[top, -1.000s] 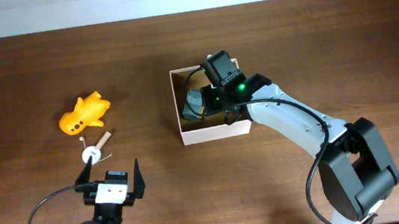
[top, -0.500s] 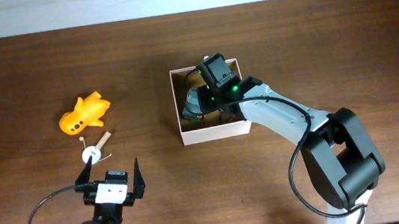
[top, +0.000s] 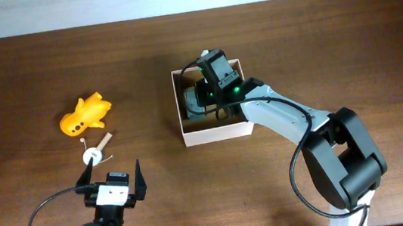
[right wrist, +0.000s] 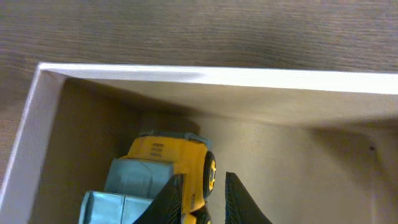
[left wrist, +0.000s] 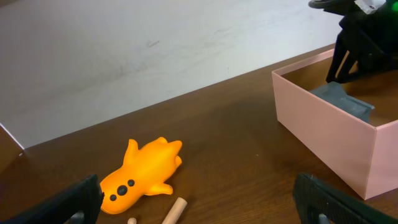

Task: Pack container
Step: 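Lower the truck into the box and open the right gripper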

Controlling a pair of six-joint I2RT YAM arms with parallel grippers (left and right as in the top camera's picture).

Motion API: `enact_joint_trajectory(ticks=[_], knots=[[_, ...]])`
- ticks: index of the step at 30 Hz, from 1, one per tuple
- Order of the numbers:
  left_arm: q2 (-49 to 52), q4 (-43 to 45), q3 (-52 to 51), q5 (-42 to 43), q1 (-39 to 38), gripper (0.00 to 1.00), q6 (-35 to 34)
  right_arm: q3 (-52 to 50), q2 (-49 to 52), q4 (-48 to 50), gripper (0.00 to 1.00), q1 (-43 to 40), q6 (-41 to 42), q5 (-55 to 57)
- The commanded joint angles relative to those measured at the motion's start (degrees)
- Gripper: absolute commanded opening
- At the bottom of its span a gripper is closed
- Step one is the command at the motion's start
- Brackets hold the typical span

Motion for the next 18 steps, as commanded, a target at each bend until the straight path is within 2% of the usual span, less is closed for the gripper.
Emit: enact_joint_trajectory(ticks=[1,9,18], knots=[[-0.5,0.0,-0.4,-0.4,0.2,0.99,0.7,0.0,0.8,0.9,0.18,-0.2,0.2,-2.3],[-0.5,0.0,-0.4,-0.4,0.2,0.99,0.7,0.1,0.8,0.4,0.19,-1.5,-1.3,-0.8],[-0.5,0.0,-0.4,-0.4,0.2,0.99,0.7,1.4,0.8,-9.3,0.18,-7.6,-2.6,-3.1]])
